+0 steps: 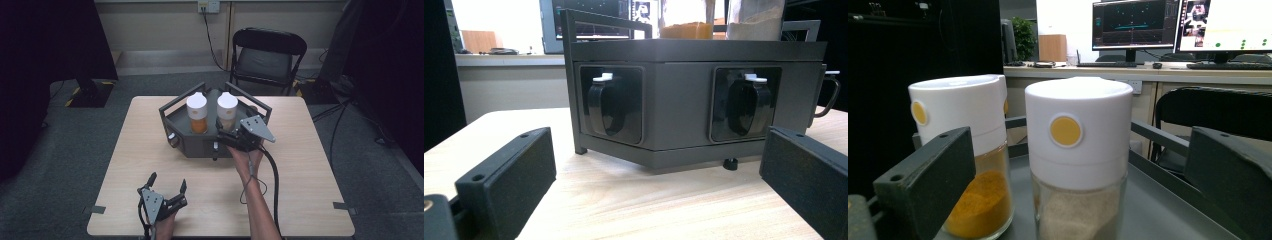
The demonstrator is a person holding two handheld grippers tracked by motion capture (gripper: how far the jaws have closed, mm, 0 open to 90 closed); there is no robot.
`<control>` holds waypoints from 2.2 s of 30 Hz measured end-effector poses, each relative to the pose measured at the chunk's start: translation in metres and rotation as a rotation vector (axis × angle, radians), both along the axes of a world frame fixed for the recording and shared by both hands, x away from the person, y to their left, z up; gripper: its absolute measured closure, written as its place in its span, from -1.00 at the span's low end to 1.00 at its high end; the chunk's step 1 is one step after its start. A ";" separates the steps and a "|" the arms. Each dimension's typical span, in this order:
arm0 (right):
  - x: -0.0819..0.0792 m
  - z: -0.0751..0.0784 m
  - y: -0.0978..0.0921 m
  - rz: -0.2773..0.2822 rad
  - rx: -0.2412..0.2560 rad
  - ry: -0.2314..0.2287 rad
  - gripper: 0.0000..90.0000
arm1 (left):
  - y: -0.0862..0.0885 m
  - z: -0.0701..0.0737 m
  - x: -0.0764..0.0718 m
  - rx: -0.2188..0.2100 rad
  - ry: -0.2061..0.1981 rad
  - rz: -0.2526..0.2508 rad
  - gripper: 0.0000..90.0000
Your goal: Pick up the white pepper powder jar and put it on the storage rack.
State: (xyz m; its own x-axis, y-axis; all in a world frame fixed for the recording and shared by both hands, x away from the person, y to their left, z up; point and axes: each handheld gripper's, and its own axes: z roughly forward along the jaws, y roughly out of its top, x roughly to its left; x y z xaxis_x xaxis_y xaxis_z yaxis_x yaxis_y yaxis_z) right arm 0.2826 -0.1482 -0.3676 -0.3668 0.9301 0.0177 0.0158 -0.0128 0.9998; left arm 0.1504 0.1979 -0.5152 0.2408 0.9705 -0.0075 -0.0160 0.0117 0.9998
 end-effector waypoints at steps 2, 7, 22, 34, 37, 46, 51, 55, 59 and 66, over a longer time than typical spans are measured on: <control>-0.003 -0.001 -0.002 0.002 0.001 -0.003 -1.00 | 0.000 0.000 0.000 0.000 0.000 0.000 -0.98; -0.010 -0.002 -0.005 0.007 -0.001 -0.011 -1.00 | 0.000 0.000 0.000 0.001 0.000 0.002 -0.98; -0.032 -0.016 -0.011 0.005 0.006 -0.028 -1.00 | -0.001 0.000 0.000 -0.001 -0.001 0.003 -0.98; -0.052 -0.024 -0.017 -0.003 -0.022 -0.030 -1.00 | -0.001 0.000 0.000 -0.001 -0.001 0.003 -0.98; -0.058 -0.027 -0.018 -0.006 -0.024 -0.037 -1.00 | -0.001 0.000 0.000 -0.001 -0.001 0.003 -0.98; -0.074 -0.038 -0.021 -0.023 -0.028 -0.037 -1.00 | -0.001 0.000 0.000 -0.001 -0.002 0.003 -0.98; -0.081 -0.043 -0.021 -0.034 -0.032 -0.040 -1.00 | -0.001 0.000 0.000 -0.001 -0.002 0.003 -0.98; -0.088 -0.050 -0.022 -0.042 -0.036 -0.041 -1.00 | -0.001 0.000 0.000 -0.001 -0.002 0.003 -0.98; -0.094 -0.056 -0.024 -0.052 -0.029 -0.034 -1.00 | -0.001 0.000 0.000 -0.001 -0.002 0.003 -0.98; -0.104 -0.068 -0.026 -0.067 -0.026 -0.032 -1.00 | -0.001 0.000 0.000 -0.001 -0.001 0.003 -0.98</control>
State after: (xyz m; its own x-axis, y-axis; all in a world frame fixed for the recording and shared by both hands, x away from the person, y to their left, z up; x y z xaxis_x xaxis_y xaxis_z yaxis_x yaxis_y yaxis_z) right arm 0.1787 -0.1737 -0.4351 -0.3039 0.9525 -0.0179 -0.0166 0.0134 0.9998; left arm 0.1503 0.1973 -0.5154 0.2376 0.9713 -0.0085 -0.0175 0.0130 0.9998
